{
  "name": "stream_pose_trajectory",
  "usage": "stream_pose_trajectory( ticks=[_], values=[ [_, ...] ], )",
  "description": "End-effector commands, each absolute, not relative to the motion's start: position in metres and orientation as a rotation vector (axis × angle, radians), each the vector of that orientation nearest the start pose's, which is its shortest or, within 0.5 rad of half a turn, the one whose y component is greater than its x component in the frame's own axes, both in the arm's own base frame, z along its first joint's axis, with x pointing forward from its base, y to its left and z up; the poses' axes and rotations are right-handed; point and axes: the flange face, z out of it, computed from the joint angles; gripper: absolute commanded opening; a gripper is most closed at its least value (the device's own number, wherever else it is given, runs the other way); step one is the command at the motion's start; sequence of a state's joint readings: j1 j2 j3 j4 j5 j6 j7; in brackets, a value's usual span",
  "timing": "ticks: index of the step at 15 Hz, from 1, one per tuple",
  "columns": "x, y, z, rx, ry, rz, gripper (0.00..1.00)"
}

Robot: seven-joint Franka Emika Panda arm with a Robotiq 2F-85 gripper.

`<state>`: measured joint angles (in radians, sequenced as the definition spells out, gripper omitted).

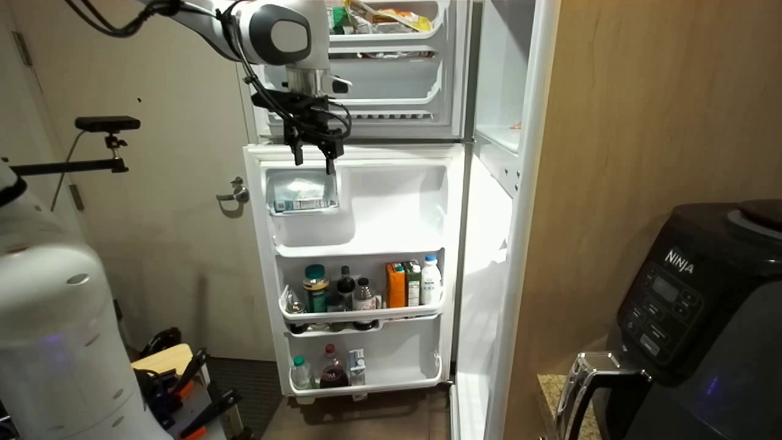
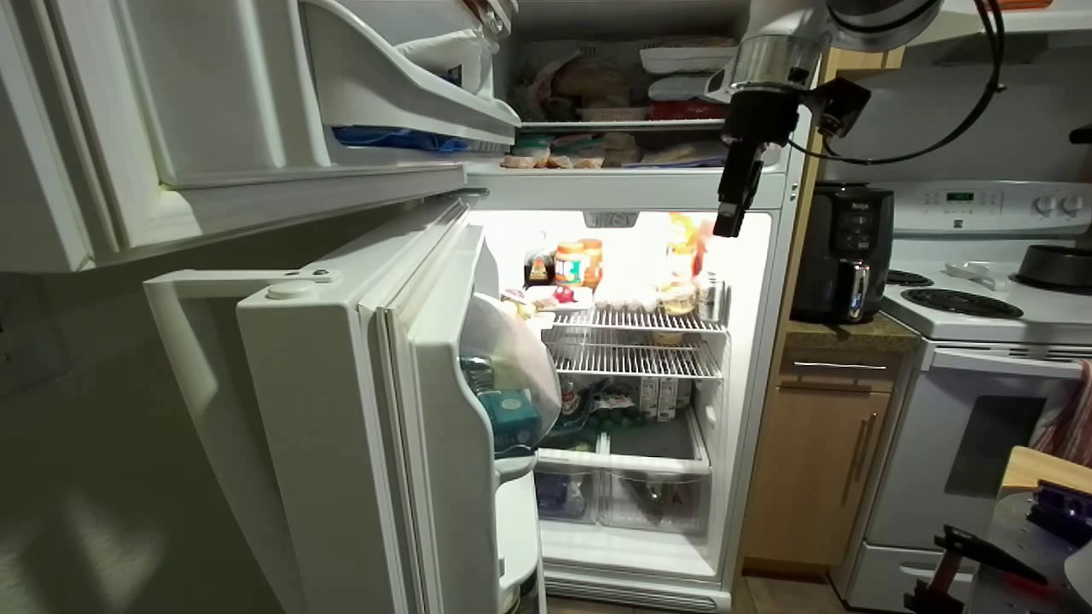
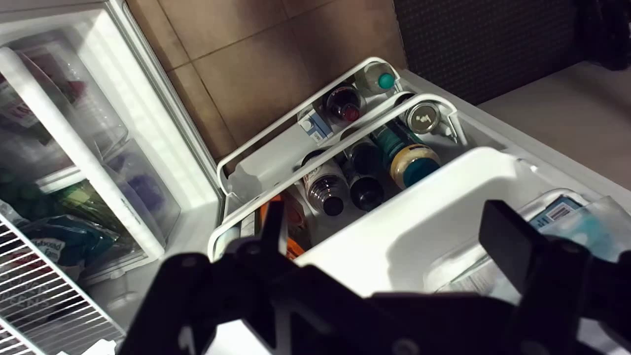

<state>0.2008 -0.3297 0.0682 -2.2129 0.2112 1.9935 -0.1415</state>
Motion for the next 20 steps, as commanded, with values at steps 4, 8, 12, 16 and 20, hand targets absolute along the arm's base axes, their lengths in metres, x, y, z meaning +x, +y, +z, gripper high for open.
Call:
stream_pose_trajectory(
  ticks=[4,8,12,16,20],
  values=[
    [0.446,0.148,0.546,-2.880,-0.497,-0.151,1.00],
    [0.445,0.150,0.555,-2.871,-0.505,-0.142,1.00],
    [0.445,0.150,0.555,-2.871,-0.505,-0.141,1.00],
    [0.445,0.150,0.555,-2.871,-0.505,-0.141,1.00],
    [0.445,0.150,0.555,-2.871,-0.505,-0.141,1.00]
  ],
)
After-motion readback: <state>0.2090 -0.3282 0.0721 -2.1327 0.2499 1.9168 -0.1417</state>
